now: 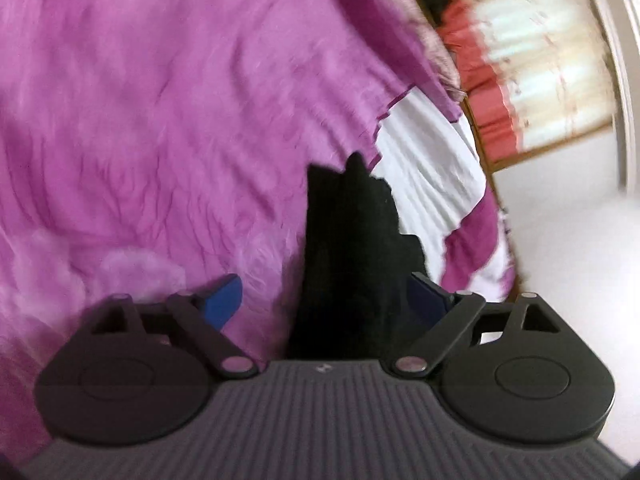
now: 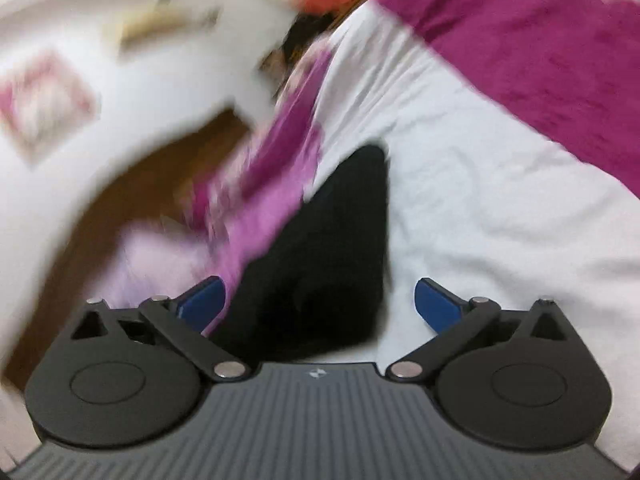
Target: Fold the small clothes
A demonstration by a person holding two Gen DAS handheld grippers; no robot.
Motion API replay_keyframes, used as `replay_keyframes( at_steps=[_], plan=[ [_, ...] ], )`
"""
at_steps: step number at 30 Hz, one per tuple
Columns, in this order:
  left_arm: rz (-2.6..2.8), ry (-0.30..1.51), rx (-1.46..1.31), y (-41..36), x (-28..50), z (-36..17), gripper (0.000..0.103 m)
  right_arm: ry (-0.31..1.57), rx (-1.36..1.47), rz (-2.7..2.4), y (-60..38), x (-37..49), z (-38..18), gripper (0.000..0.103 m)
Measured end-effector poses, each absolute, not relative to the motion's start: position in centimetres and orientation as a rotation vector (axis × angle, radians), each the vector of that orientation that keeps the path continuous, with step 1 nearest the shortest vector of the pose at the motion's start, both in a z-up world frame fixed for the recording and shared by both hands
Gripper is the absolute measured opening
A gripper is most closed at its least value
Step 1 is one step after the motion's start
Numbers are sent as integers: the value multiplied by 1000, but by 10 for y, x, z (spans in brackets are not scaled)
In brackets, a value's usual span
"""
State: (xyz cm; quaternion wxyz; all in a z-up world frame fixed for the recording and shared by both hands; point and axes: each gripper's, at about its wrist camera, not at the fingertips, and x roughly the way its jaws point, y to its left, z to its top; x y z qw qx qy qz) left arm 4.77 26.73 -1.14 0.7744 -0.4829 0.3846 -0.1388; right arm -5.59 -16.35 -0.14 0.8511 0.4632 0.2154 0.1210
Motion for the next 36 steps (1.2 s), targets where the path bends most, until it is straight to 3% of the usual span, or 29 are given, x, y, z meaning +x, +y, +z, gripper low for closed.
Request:
replay_keyframes(
  at_steps=[2, 5, 13, 14, 15, 17, 18, 25, 36],
  plan=[
    [-324, 845, -1068, 264, 54, -16, 91, 503, 1039, 273, -164, -36, -8, 103],
    [-370, 849, -1035, 251, 65, -13, 103, 602, 956, 290, -149, -3, -7, 103],
    [-423, 884, -809, 208, 84, -8, 102, 750, 800, 335, -111, 55, -2, 96],
    [-427, 879, -747, 200, 84, -6, 91, 752, 785, 333, -109, 55, -1, 92],
    [-424, 880, -682, 191, 83, -5, 54, 750, 779, 317, -109, 54, -2, 88],
    [-415, 891, -652, 179, 82, -10, 48, 737, 831, 266, -114, 49, -9, 56],
    [-414, 872, -628, 175, 81, -9, 45, 717, 867, 258, -116, 47, -14, 54],
    [-374, 886, -666, 170, 86, 2, 40, 707, 890, 252, -121, 52, -7, 46],
    [-367, 949, -718, 163, 80, 21, 40, 731, 796, 246, -129, 46, 30, 45]
  ],
)
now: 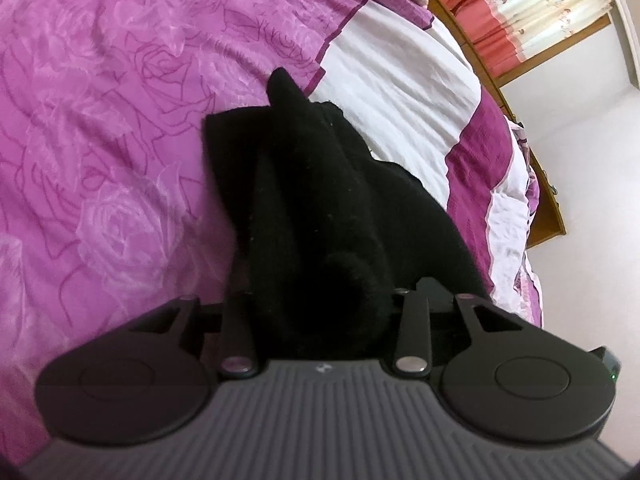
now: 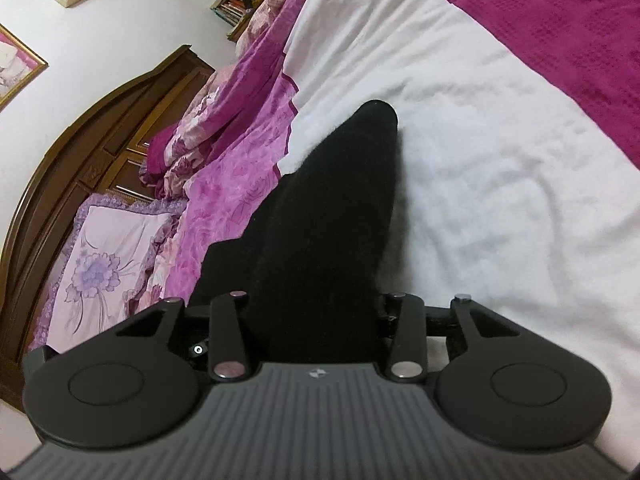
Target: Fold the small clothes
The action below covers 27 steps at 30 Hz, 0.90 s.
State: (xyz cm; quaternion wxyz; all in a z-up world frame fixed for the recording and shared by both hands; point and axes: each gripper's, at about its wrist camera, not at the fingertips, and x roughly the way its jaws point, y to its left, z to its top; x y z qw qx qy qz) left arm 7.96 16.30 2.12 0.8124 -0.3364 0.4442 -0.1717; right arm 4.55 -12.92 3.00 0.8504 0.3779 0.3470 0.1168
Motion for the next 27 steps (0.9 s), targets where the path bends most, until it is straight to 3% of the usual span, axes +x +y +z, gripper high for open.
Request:
replay_keyframes(
  at_steps=[17, 27],
  plan=[
    [-390, 1005, -553, 128, 20, 43, 40, 819, 617, 233, -148, -22, 59, 45],
    [-340, 984, -483, 99, -66, 44, 40, 848, 676, 247, -176, -109, 44, 45]
  ],
)
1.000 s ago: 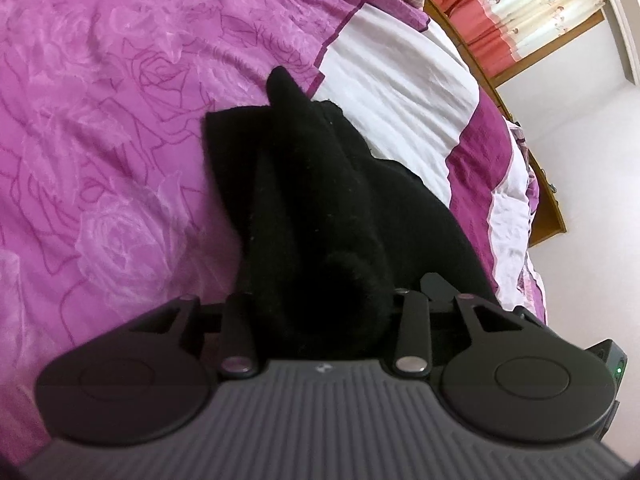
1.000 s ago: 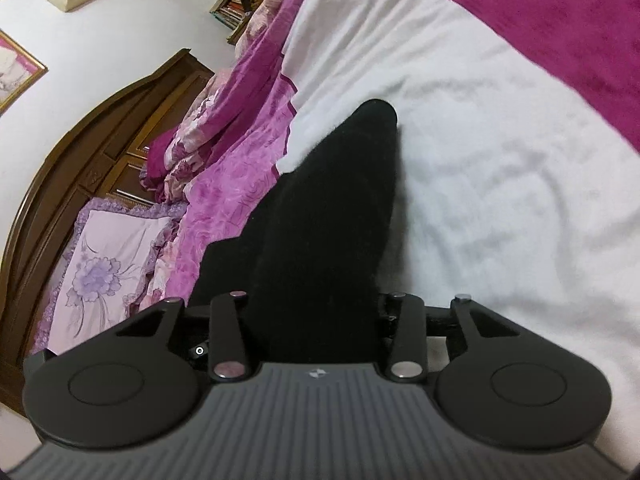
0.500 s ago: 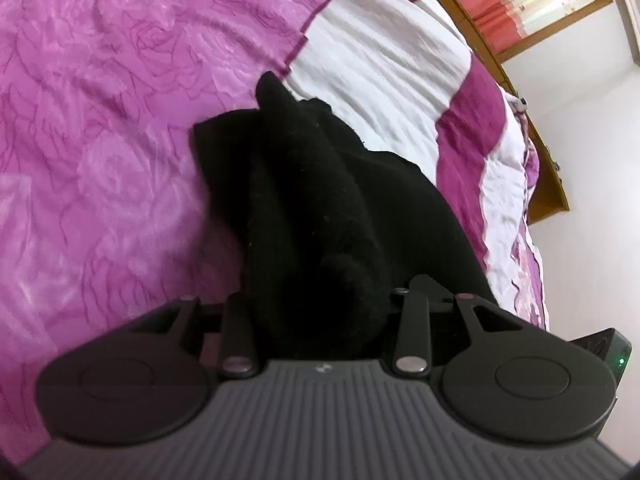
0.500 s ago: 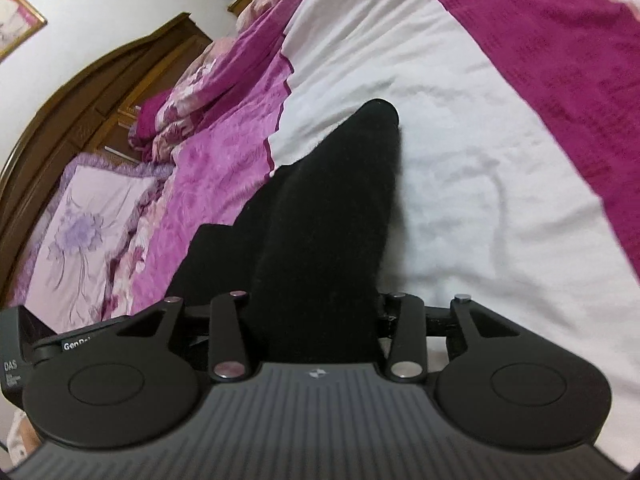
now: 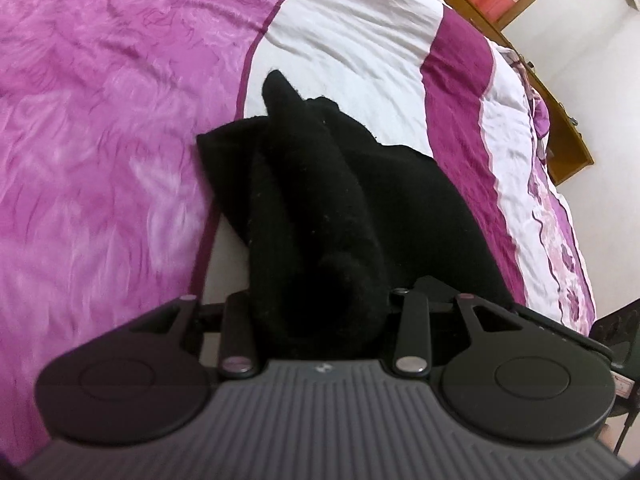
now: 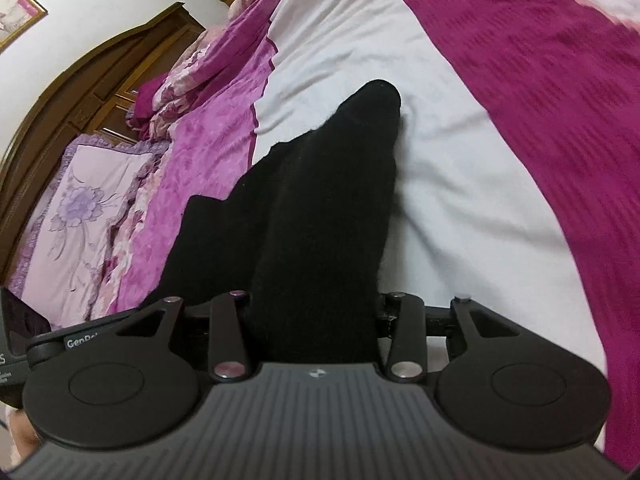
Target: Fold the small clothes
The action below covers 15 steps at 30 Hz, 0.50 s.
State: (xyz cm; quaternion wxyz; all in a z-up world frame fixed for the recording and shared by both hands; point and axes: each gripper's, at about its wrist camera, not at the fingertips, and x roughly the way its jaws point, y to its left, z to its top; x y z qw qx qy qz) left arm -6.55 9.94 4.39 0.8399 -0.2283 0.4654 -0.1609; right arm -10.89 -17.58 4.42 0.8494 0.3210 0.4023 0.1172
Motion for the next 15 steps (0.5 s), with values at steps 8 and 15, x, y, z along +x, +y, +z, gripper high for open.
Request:
replay_keyframes(
  at_steps=[8, 15],
  plan=[
    [-343, 997, -445, 85, -112, 49, 40, 842, 660, 247, -191, -173, 48, 45],
    [-397, 988, -388, 75, -150, 47, 40, 832, 718, 252, -208, -226, 37, 45]
  ],
)
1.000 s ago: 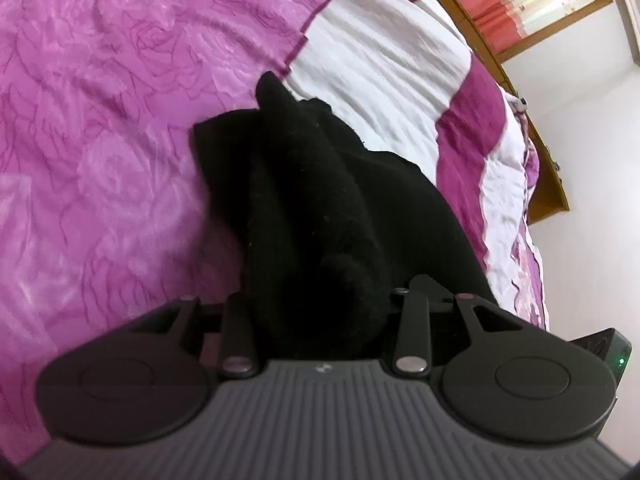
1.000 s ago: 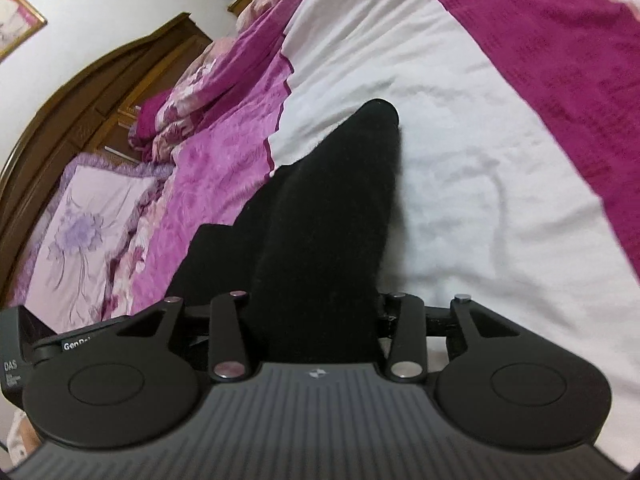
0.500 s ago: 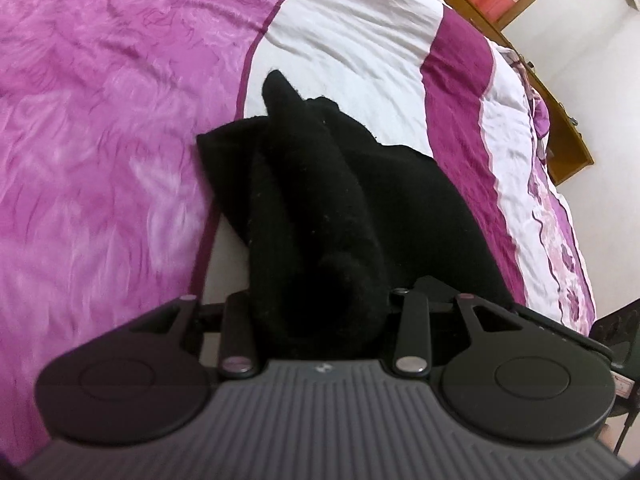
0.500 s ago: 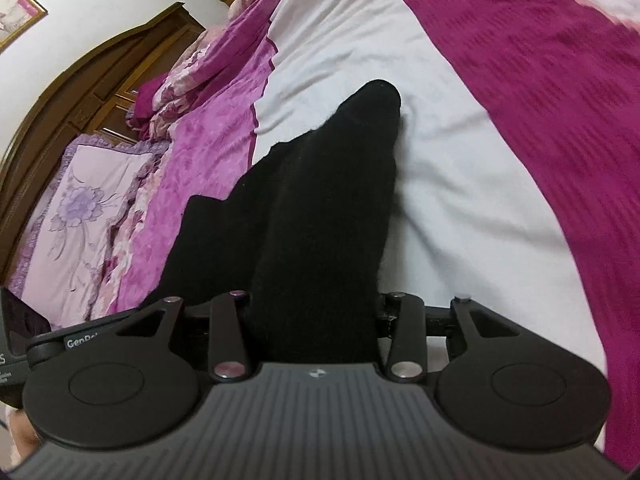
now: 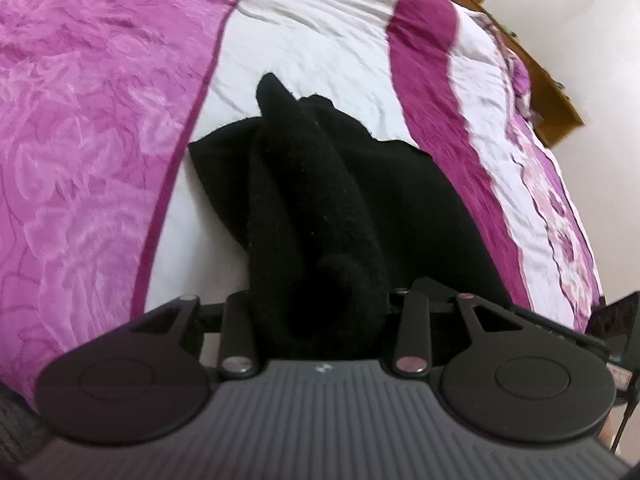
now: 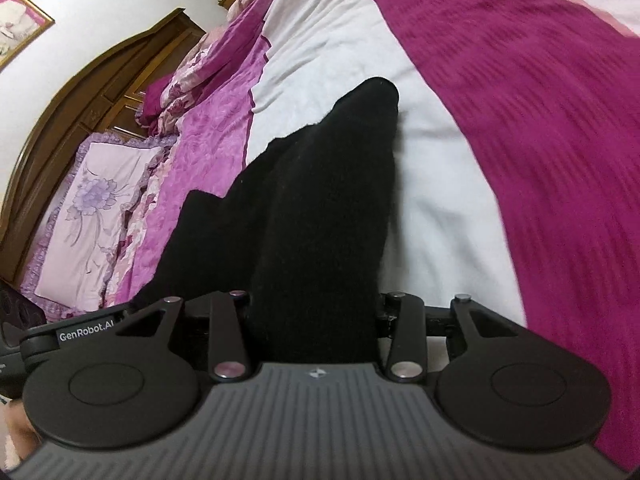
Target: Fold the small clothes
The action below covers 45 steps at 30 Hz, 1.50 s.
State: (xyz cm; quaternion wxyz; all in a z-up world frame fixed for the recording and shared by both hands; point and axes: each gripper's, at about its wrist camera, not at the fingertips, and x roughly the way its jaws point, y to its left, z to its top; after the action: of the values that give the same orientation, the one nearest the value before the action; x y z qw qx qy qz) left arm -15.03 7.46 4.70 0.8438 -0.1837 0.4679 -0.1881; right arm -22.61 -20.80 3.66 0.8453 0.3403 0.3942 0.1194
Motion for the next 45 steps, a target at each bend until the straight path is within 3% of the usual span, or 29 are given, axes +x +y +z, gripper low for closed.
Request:
replay_keyframes(
  at_steps=[10, 12, 14, 16, 17, 18, 19, 20, 22, 25, 27, 29, 31, 34, 35, 36, 37, 38, 39, 40, 44, 45],
  plan=[
    [-411, 985, -454, 90, -173, 28, 44, 847, 692, 255, -203, -269, 24, 48],
    [-373, 1006, -474, 100, -181, 24, 58, 870, 709, 203, -205, -277, 30, 60],
    [-354, 1019, -512, 119, -196, 25, 61, 887, 646, 140, -204, -290, 52, 83],
    [-338, 945, -507, 136, -216, 37, 56, 731, 496, 104, -200, -323, 84, 85],
    [-319, 856, -466, 140, -230, 48, 46, 622, 419, 99, -196, -340, 96, 84],
    [-314, 774, -413, 138, -240, 58, 29, 491, 328, 91, -187, -359, 108, 81],
    [-324, 702, -358, 131, -248, 67, 24, 383, 223, 85, -175, -374, 117, 67],
    [-345, 650, -320, 124, -252, 74, 21, 356, 130, 85, -161, -377, 120, 44],
    [-410, 569, -255, 106, -254, 79, 17, 347, 13, 107, -137, -374, 117, 29],
    [-381, 590, -126, 75, -246, 59, 13, 422, -28, 139, -119, -359, 92, 26],
    [-286, 666, -68, 64, -242, 31, 11, 570, -64, 151, -108, -345, 67, 26],
    [-272, 633, 2, 61, -252, 25, 11, 700, -105, 240, -99, -339, 49, 27],
    [-275, 618, 86, 57, -258, 33, 11, 737, -118, 331, -95, -344, 50, 27],
    [-316, 570, -56, 72, -258, 49, 12, 714, 42, 409, -111, -347, 65, 29],
    [-347, 545, -165, 86, -254, 57, 14, 688, 114, 424, -120, -347, 73, 33],
    [-379, 515, -287, 100, -248, 62, 34, 639, 193, 418, -133, -346, 82, 39],
    [-402, 493, -392, 111, -238, 66, 51, 586, 249, 388, -147, -343, 91, 64],
    [-418, 489, -475, 122, -222, 70, 80, 541, 288, 349, -155, -339, 100, 92],
    [-428, 515, -507, 129, -204, 74, 81, 489, 324, 304, -167, -332, 106, 101],
    [-444, 558, -512, 132, -182, 75, 80, 462, 355, 270, -180, -318, 109, 103],
    [-436, 791, -519, 122, -92, 42, 79, 552, 452, 192, -212, -231, 94, 103],
    [-402, 833, -517, 119, -77, 30, 71, 575, 484, 170, -221, -209, 84, 103]
  ],
)
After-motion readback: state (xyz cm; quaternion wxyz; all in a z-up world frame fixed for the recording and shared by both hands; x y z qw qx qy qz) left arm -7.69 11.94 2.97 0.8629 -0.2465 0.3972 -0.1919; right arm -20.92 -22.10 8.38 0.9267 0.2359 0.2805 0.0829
